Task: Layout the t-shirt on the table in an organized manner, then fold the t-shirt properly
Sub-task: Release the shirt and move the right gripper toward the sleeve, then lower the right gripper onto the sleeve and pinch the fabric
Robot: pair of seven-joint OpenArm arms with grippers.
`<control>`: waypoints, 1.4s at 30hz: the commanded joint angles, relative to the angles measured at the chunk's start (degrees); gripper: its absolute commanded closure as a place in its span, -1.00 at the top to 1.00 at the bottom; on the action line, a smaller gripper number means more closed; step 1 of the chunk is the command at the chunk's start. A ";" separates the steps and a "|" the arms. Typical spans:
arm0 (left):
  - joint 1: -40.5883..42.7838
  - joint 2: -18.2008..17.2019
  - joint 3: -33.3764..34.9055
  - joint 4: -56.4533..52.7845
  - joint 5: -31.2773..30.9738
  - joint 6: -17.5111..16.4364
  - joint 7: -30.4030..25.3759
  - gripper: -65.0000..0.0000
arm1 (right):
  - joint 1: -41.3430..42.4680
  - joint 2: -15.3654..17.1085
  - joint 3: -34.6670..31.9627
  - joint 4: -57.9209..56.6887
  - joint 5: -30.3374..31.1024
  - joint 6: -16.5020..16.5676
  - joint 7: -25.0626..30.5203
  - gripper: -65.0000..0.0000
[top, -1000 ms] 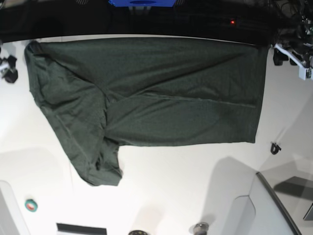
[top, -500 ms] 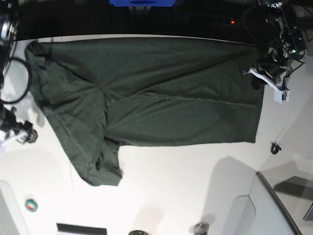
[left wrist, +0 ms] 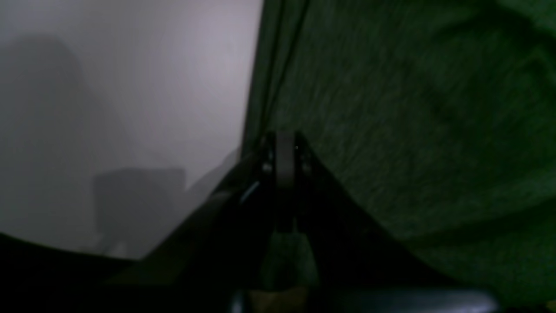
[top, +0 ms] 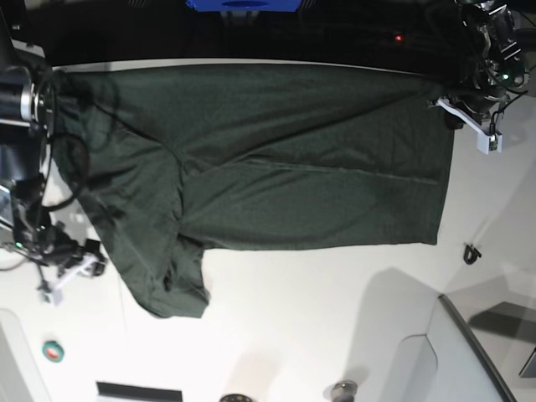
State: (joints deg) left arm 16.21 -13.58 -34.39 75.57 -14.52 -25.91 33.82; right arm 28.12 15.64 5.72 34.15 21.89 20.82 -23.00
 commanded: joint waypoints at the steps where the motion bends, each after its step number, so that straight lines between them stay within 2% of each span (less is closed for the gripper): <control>1: -0.25 -0.88 -0.11 0.69 -0.03 -0.42 -1.78 -1.00 | 1.64 0.41 0.04 -0.88 0.13 0.59 0.72 0.11; 4: -0.25 -0.88 -0.38 -0.45 0.15 -0.42 -2.75 -1.00 | 1.90 -0.56 0.04 -2.37 0.13 0.59 2.30 0.11; 8: -0.25 -1.23 -0.47 -0.89 0.15 -0.42 -2.75 -1.00 | 1.64 -1.00 -4.44 -2.63 0.13 0.15 4.94 0.11; 11: -0.25 -1.23 -0.47 -0.89 0.15 -0.42 -2.75 -1.00 | 2.08 -1.18 -6.99 -7.47 0.13 0.15 8.98 0.11; 14: -0.25 -1.23 -0.47 -0.89 0.15 -0.42 -2.75 -1.00 | 3.31 -1.27 -7.17 -13.01 0.13 0.15 12.59 0.11; 19: -0.25 -1.32 -0.47 -0.89 0.24 -0.42 -2.75 -1.00 | 3.40 -1.00 -6.81 -13.89 0.22 0.15 13.91 0.10; 23: -0.25 -1.32 -0.47 -0.89 0.24 -0.42 -2.75 -1.00 | 3.31 -0.91 -6.81 -10.72 0.31 0.32 13.55 0.10; 28: -0.25 -1.84 -0.47 -1.42 0.24 -0.42 -2.75 -1.00 | 1.38 -0.21 -6.73 -2.11 0.48 0.15 9.25 0.10; 35: -0.95 -2.46 -0.55 -3.44 0.24 -0.42 -2.75 -1.00 | 1.11 -0.30 -7.08 0.53 0.22 0.59 8.02 0.10; 42: -1.22 -2.64 -0.55 -3.44 -0.11 -0.42 -2.75 -1.00 | -2.40 -3.37 -7.17 19.52 0.13 0.15 -1.74 0.11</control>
State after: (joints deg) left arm 15.16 -15.14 -34.68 71.29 -14.41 -26.35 31.48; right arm 24.01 11.05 -1.78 52.84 22.04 20.82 -25.63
